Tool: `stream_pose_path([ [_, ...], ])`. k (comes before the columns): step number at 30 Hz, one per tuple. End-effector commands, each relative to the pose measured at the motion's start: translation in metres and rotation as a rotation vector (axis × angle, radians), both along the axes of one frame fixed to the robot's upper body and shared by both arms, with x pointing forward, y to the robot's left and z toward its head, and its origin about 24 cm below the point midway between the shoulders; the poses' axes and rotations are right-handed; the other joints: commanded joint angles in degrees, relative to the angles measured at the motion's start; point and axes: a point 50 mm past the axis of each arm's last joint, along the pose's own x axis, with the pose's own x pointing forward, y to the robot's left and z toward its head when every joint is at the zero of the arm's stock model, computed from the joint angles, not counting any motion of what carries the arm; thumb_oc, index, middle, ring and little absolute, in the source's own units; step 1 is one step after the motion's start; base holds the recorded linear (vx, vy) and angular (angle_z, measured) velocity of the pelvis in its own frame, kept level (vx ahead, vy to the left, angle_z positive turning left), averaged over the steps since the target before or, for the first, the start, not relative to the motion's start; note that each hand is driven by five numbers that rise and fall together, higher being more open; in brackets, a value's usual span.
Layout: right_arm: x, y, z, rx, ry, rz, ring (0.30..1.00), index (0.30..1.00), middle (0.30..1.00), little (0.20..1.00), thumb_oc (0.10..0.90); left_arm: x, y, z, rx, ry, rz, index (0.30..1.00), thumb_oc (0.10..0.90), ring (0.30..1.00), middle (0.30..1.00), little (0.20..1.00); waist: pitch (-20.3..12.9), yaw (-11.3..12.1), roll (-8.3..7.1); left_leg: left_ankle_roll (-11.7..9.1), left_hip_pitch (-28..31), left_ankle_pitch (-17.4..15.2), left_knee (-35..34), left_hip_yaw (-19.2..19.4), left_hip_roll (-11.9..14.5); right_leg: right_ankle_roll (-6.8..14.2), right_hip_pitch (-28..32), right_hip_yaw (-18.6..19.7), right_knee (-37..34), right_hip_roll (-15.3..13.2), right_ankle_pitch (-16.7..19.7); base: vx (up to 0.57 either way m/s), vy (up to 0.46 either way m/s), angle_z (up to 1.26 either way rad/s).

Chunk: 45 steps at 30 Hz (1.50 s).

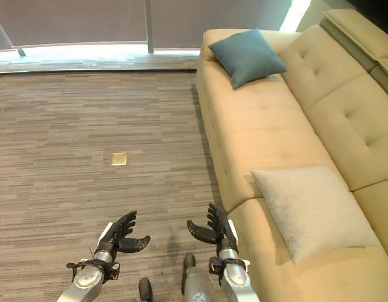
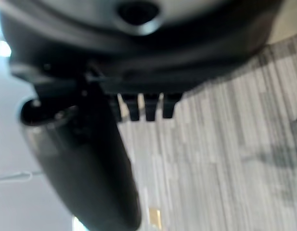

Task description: Pick up all the scattered cushions and arrange them neatly on the sofa.

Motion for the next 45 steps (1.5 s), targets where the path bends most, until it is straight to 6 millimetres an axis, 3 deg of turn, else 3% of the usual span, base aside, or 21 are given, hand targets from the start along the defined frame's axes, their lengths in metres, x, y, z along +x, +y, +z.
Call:
stream_pose_path([
  [1,0.027,-0.021,0.041,-0.045,-0.235,-0.063,0.9,0.9,0.9,0.9,0.8,0.021,-0.014,0.034,-0.063,-0.208,-0.038,0.9,0.8,0.9,0.9,0.9,-2.19,-0.84,1.02,-3.64,1.33,-12.02,7.18,-2.65,-0.54,0.28,2.67,-5.48,-0.5,1.71,-0.27,0.36,-0.021,-0.3],
  [2,0.026,-0.023,0.041,-0.051,-0.235,-0.071,0.9,0.9,0.9,0.9,0.8,0.02,-0.014,0.035,-0.075,-0.207,-0.034,0.9,0.8,0.9,0.9,0.9,-2.54,-1.04,1.54,-4.11,2.14,-12.53,7.73,-2.15,0.03,0.03,2.47,-7.52,0.42,1.77,-1.12,0.37,-0.07,-0.34],
  [6,0.017,-0.034,0.039,-0.053,-0.228,-0.113,0.9,0.9,0.9,0.9,0.8,0.013,-0.018,0.028,-0.082,-0.178,-0.036,0.9,0.8,0.9,0.9,0.9,-4.98,-2.46,1.82,-5.82,4.08,-11.42,11.6,-1.41,-0.21,-3.08,6.46,-4.29,-3.14,4.19,-1.27,0.38,-0.122,-0.21],
  [7,0.017,-0.035,0.04,-0.052,-0.23,-0.115,0.9,0.9,0.9,0.9,0.8,0.012,-0.019,0.027,-0.085,-0.171,-0.033,0.9,0.8,0.9,0.9,0.9,-5.32,-2.64,2.32,-7.02,3.73,-10.48,14.02,-0.82,0.34,-3.46,7.6,-3.84,-3.96,4.79,-1.57,0.33,-0.198,-0.17],
  [8,0.017,-0.038,0.043,-0.053,-0.247,-0.119,0.9,0.9,0.9,0.9,0.8,0.013,-0.018,0.027,-0.079,-0.174,-0.027,0.9,0.8,0.9,0.9,0.9,-5.55,-3.02,2.32,-11.41,0.46,-4.9,25.06,0.82,3.09,-4.61,10.58,-1.78,-5.84,6.4,-2.42,0.27,-0.176,-0.12],
  [10,0.017,-0.038,0.043,-0.053,-0.247,-0.119,0.9,0.9,0.9,0.9,0.8,0.013,-0.017,0.027,-0.078,-0.174,-0.027,0.9,0.8,0.9,0.9,0.9,-5.76,-3.12,2.19,-11.37,0.08,-4.71,25.13,0.74,2.95,-4.64,10.39,-1.85,-6.07,6.27,-2.17,0.17,-0.158,-0.19],
  [11,0.019,-0.043,0.051,-0.09,-0.28,-0.106,0.9,0.9,0.9,0.9,0.8,0.017,-0.014,0.033,-0.079,-0.202,-0.01,0.9,0.8,0.9,0.9,0.9,-4.08,-1.6,1.0,-13.07,-6.05,1.66,42.76,1.84,6.5,-7.28,14.27,2.14,-7.51,8.13,-3.71,0.18,-0.177,-0.36],
  [14,0.02,-0.044,0.052,-0.104,-0.276,-0.107,0.9,0.9,0.9,0.9,0.8,0.021,-0.014,0.035,-0.084,-0.212,0.005,0.9,0.8,0.9,0.9,0.9,-3.45,-0.53,0.1,-10.9,-10.36,-0.03,44.26,2.38,7.09,-7.59,15.48,4.7,-7.5,7.95,-4.32,0.14,-0.101,-0.86],
  [17,0.021,-0.044,0.055,-0.121,-0.291,-0.078,0.9,0.9,0.9,0.9,0.8,0.023,-0.015,0.039,-0.099,-0.228,0.021,0.9,0.8,0.9,0.9,0.9,-2.9,0.89,-0.19,-7.52,-13.01,-5.6,31.42,0.51,7.21,-6.03,17.31,9.25,-6.93,7.42,-5.58,0.18,0.053,-0.74],
  [18,0.021,-0.044,0.055,-0.12,-0.292,-0.078,0.9,0.9,0.9,0.9,0.8,0.023,-0.015,0.039,-0.099,-0.228,0.021,0.9,0.8,0.9,0.9,0.9,-2.99,0.91,-0.35,-7.46,-12.96,-5.25,31.0,0.62,7.01,-6.01,17.19,9.3,-7.0,7.24,-5.46,0.24,0.109,-0.94],
  [19,0.021,-0.044,0.058,-0.156,-0.3,-0.058,0.9,0.9,0.9,0.9,0.8,0.023,-0.015,0.039,-0.097,-0.232,0.026,0.9,0.8,0.9,0.9,0.9,-2.82,1.87,-0.04,-7.1,-13.47,-5.58,21.12,-4.26,5.92,-5.45,18.22,11.6,-6.71,7.63,-6.26,0.12,0.055,-0.7],
  [20,0.021,-0.044,0.058,-0.156,-0.3,-0.058,0.9,0.9,0.9,0.9,0.8,0.023,-0.015,0.04,-0.096,-0.232,0.026,0.9,0.8,0.9,0.9,0.9,-2.9,1.83,-0.13,-7.08,-13.42,-5.21,20.69,-4.25,5.8,-5.44,18.12,11.57,-6.79,7.53,-6.13,0.29,0.092,-0.72],
  [21,0.021,-0.045,0.058,-0.187,-0.3,-0.045,0.9,0.9,0.9,0.9,0.8,0.025,-0.016,0.042,-0.096,-0.242,0.025,0.9,0.8,0.9,0.9,0.9,-2.76,2.61,0.5,-7.88,-14.97,-1.42,13.92,-10.4,5.15,-5.39,19.34,14.13,-6.76,8.71,-6.79,0.16,0.033,-0.68],
  [25,0.021,-0.048,0.059,-0.201,-0.301,-0.054,0.9,0.9,0.9,0.9,0.8,0.031,-0.018,0.046,-0.088,-0.266,0.014,0.9,0.8,0.9,0.9,0.9,-2.2,3.06,0.65,-8.07,-18.18,1.53,7.41,-16.12,4.34,-5.36,21.12,17.81,-6.83,9.66,-7.68,0.19,0.041,-0.61],
  [29,0.022,-0.052,0.058,-0.203,-0.297,-0.078,0.9,0.9,0.9,0.9,0.8,0.037,-0.02,0.049,-0.086,-0.28,0.026,0.9,0.8,0.9,0.9,0.9,-1.86,3.31,0.63,-8.57,-20.22,2.92,4.48,-18.64,4.04,-5.07,22.55,21.99,-7.24,10.08,-7.87,0.18,0.101,-0.55],
  [32,0.015,-0.053,0.054,-0.183,-0.277,-0.097,0.9,0.9,0.9,0.9,0.8,0.037,-0.022,0.043,-0.077,-0.258,0.015,0.9,0.8,0.9,0.9,0.9,-3.76,2.23,1.89,-8.74,-17.67,5.45,3.61,-17.12,5.12,-3.79,23.59,24.95,-7.69,9.0,-8.12,0.43,0.371,-0.87],
  [37,0.017,-0.049,0.05,-0.173,-0.257,-0.095,0.9,0.9,0.9,0.9,0.8,0.042,-0.019,0.046,-0.063,-0.268,0.022,0.9,0.8,0.9,0.9,0.9,-5.95,1.77,1.18,-5.52,-15.69,2.18,6.21,-12.95,2.66,-0.58,21.78,27.82,-2.22,4.74,-5.21,0.29,0.301,-0.41],
  [41,0.024,-0.047,0.054,-0.168,-0.281,-0.121,0.9,0.9,0.9,0.9,0.8,0.048,-0.01,0.051,-0.037,-0.29,0.056,0.9,0.8,0.9,0.9,0.9,-5.01,2.21,1.52,-2.86,-11.9,-0.9,6.26,-9.65,1.46,3.01,15.5,24.41,10.87,1.43,1.8,0.21,0.281,-0.57],
  [43,0.022,-0.047,0.058,-0.168,-0.304,-0.139,0.9,0.9,0.9,0.9,0.8,0.046,-0.002,0.048,-0.018,-0.275,0.078,0.9,0.8,0.9,0.9,0.9,-4.1,1.92,2.87,-1.89,-7.82,-3.12,5.36,-6.67,1.97,2.14,11.55,15.96,18.14,-2.44,3.07,0.22,0.322,-0.47],
  [44,0.021,-0.047,0.058,-0.168,-0.304,-0.139,0.9,0.9,0.9,0.9,0.8,0.045,-0.002,0.048,-0.018,-0.275,0.078,0.9,0.8,0.9,0.9,0.9,-4.02,1.88,2.79,-1.89,-7.65,-3.14,5.29,-6.69,1.89,2.14,11.63,15.94,18.3,-2.52,2.91,0.2,0.179,-0.55],
  [45,0.019,-0.047,0.061,-0.171,-0.317,-0.149,0.9,0.9,0.9,0.9,0.8,0.042,0.004,0.046,-0.009,-0.266,0.092,0.9,0.8,0.9,0.9,0.9,-3.95,1.62,3.06,-1.8,-5.59,-4.53,4.71,-5.14,1.68,1.92,11.06,10.56,15.72,-4.99,2.5,0.13,0.081,-0.57],
])
